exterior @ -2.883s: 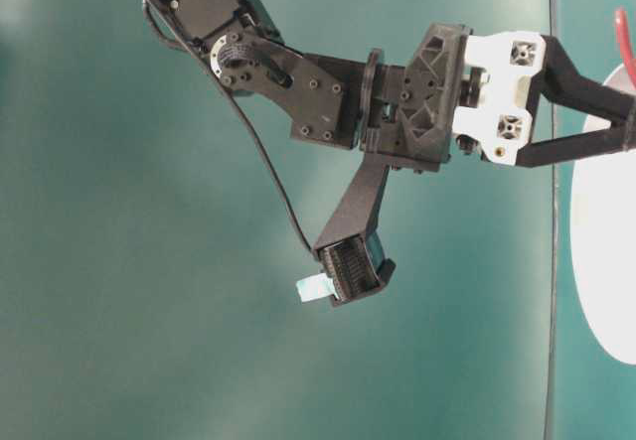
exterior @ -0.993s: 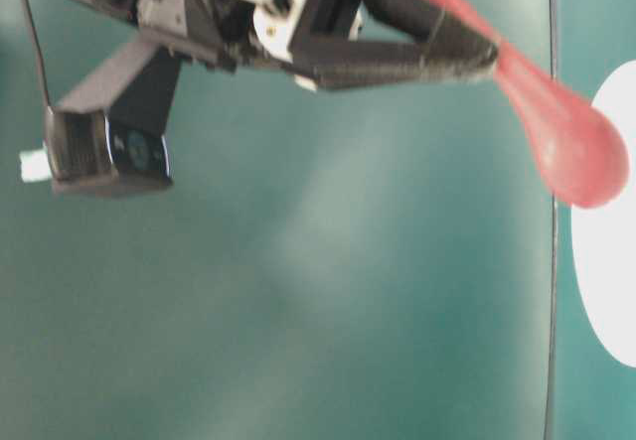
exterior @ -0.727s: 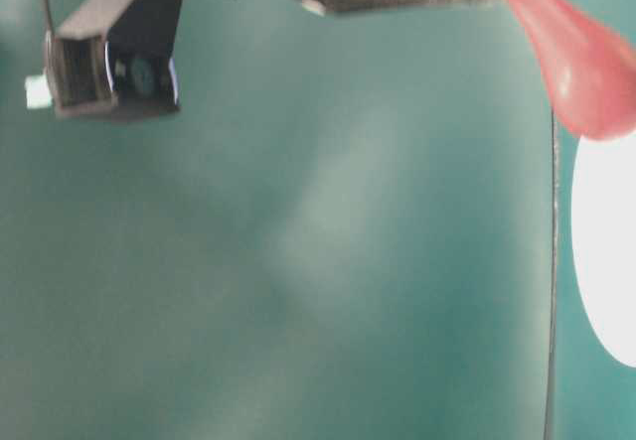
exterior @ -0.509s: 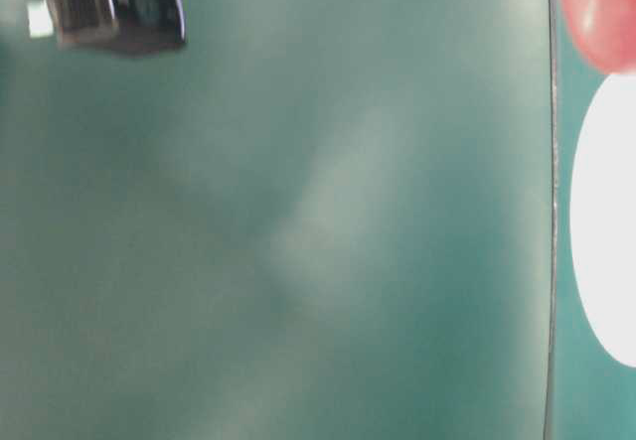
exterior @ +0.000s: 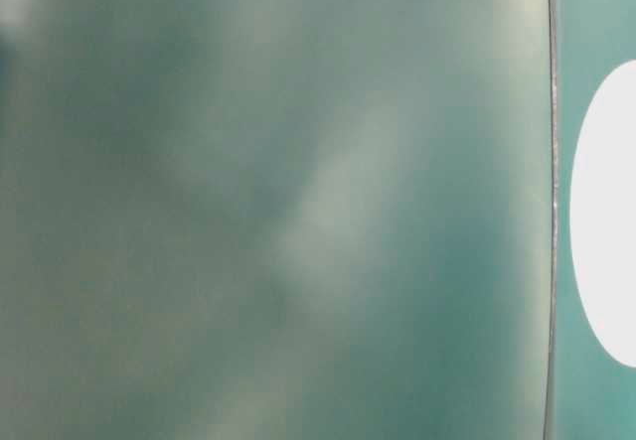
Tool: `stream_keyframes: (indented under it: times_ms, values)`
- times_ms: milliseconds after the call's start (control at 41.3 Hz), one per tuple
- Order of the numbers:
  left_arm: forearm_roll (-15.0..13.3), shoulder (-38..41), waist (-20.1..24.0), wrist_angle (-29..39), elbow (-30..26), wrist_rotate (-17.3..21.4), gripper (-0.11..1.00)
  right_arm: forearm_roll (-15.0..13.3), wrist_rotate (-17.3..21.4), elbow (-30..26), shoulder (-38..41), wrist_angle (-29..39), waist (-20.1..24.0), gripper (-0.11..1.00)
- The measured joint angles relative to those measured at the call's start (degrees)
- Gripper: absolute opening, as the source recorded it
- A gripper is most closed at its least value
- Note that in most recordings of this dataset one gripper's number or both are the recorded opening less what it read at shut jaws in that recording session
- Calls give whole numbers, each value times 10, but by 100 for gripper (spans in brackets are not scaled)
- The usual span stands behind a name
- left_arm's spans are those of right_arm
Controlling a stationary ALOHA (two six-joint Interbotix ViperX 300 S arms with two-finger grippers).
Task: Scoop the yellow hexagonal prism block from the bowl with a spoon using the right arm.
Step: 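Lift the spoon out and carry it back to the spoon rest, then lower the red spoon onto the spoon rest and open the right gripper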
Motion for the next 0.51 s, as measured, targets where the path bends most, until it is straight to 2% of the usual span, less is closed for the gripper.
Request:
stream_keyframes:
  times_ms: [509]
  values:
    - [0, 2, 1, 0, 0, 0, 0, 0, 0, 76, 11, -94, 1, 7]
